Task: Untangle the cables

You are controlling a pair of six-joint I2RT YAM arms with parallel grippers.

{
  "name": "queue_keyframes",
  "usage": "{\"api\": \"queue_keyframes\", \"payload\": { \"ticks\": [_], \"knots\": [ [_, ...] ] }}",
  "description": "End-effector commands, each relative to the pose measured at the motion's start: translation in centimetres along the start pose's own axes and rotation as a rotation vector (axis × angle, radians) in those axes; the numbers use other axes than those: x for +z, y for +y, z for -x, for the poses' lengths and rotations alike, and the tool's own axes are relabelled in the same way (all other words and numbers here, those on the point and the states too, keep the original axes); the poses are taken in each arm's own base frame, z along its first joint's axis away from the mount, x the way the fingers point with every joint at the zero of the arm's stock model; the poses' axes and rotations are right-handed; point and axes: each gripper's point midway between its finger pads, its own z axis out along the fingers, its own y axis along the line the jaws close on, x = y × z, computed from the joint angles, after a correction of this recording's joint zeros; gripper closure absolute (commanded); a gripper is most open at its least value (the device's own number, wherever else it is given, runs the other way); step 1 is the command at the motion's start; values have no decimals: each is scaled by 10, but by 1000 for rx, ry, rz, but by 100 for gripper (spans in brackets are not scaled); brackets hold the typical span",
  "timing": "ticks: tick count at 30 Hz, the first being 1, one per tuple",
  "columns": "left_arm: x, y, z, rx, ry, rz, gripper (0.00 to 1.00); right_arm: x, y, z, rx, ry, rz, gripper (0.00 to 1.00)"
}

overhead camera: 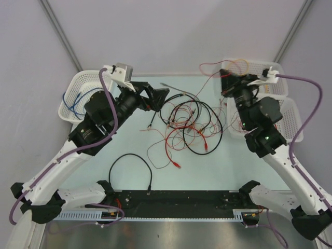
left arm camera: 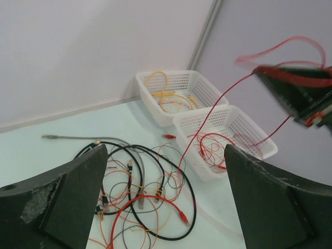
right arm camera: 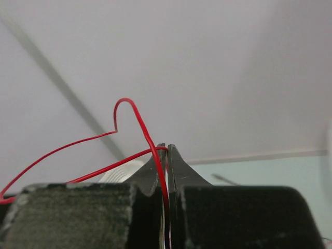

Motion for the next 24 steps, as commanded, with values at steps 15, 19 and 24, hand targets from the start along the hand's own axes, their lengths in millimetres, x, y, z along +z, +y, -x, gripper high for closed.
{"api": "queue_keyframes", "payload": {
  "ticks": [15,19,24],
  "knots": [
    [-35,55,-65,-111,1,207,1,-30,-238,91,-134,-208,-829,100],
    [-42,60,-70,-108,-13,214,1,-27,-266,65,-161,-141,-895,100],
    [-45,66,-93,-114,28,224,0,-42,-315,26,-160,-73,-1017,100]
  ]
}}
